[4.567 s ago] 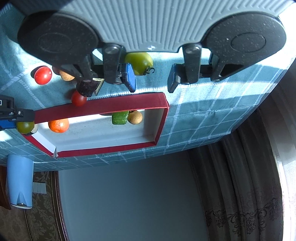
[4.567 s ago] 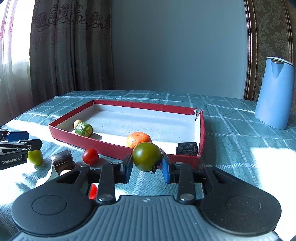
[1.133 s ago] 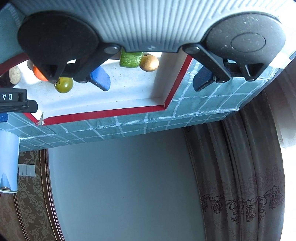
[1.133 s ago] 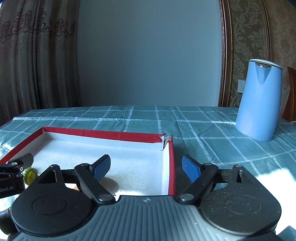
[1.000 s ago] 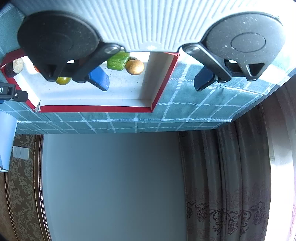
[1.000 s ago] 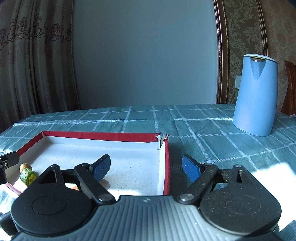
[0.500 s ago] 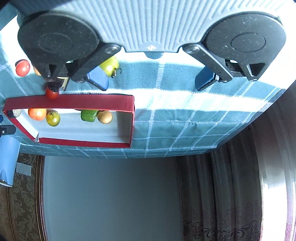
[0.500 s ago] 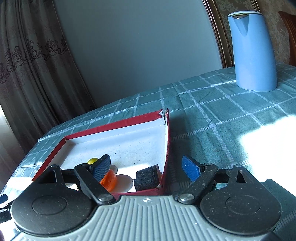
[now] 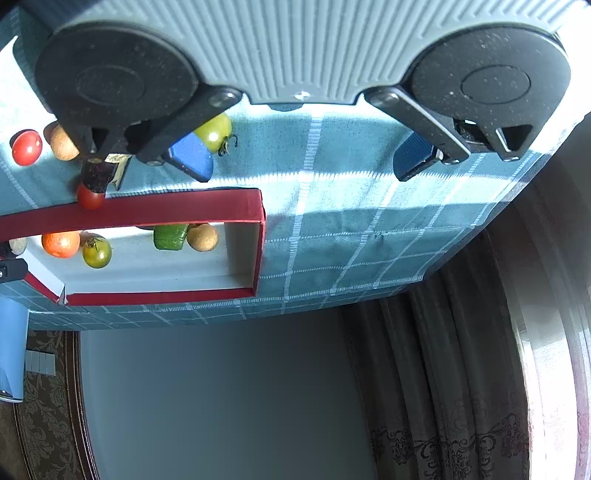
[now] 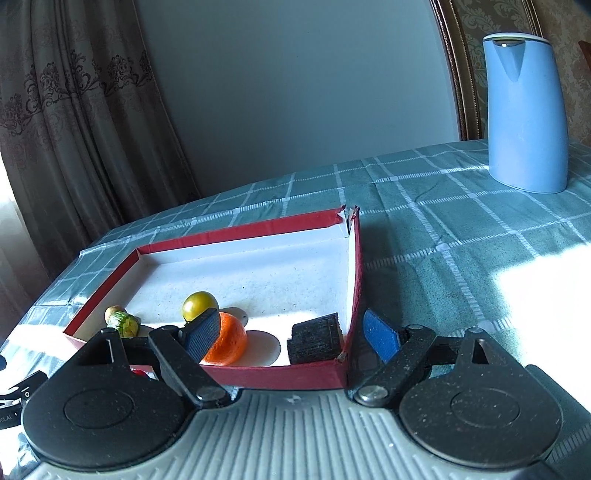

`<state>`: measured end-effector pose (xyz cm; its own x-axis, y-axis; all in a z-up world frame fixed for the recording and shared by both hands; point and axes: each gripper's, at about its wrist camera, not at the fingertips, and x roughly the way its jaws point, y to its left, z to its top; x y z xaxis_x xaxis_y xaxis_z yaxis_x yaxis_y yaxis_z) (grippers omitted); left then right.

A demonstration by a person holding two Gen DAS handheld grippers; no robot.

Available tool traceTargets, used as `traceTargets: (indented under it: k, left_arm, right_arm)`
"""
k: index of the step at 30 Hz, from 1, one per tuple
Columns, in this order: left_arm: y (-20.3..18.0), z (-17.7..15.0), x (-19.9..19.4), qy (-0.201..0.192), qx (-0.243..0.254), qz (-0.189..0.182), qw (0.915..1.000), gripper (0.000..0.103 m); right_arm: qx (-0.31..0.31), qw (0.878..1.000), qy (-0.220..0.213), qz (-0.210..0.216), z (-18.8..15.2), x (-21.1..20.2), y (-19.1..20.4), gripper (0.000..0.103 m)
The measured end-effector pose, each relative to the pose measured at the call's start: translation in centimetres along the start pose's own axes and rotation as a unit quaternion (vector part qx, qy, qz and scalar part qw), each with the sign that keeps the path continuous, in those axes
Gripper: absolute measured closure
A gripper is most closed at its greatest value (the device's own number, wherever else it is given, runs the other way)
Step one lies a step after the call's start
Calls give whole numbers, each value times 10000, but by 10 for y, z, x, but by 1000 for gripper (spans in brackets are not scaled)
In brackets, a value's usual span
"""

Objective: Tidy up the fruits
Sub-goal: 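Move both tools back out of the tray toward the loose items, then grasp the small green tomato with the left tool and drop it in the tray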

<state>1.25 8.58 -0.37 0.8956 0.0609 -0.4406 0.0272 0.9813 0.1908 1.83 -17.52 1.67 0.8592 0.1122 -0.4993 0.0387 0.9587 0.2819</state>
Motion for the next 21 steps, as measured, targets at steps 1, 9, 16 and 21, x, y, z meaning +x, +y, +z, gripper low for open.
traceTargets:
  k: [1,9,16,21]
  left_arm:
    - [0,0,-4,-54,24,-76,10000,0]
    - [-13,-1,-2,73,260,-305,9992,0]
    - [-30,-6,-3,80,644,-366,9972,0]
    - [-22,-2,17,531,338,-714,9955,15]
  right_arm:
    - [-124,9999,-26,-14,-1,-1,4,18]
    - [-334,9994,-34,31,-4,-2,13,18]
    - [-335,9994,-97,16,-3,-4,14,18]
    - [-309,9995,-32,100,-3,-3,14,18]
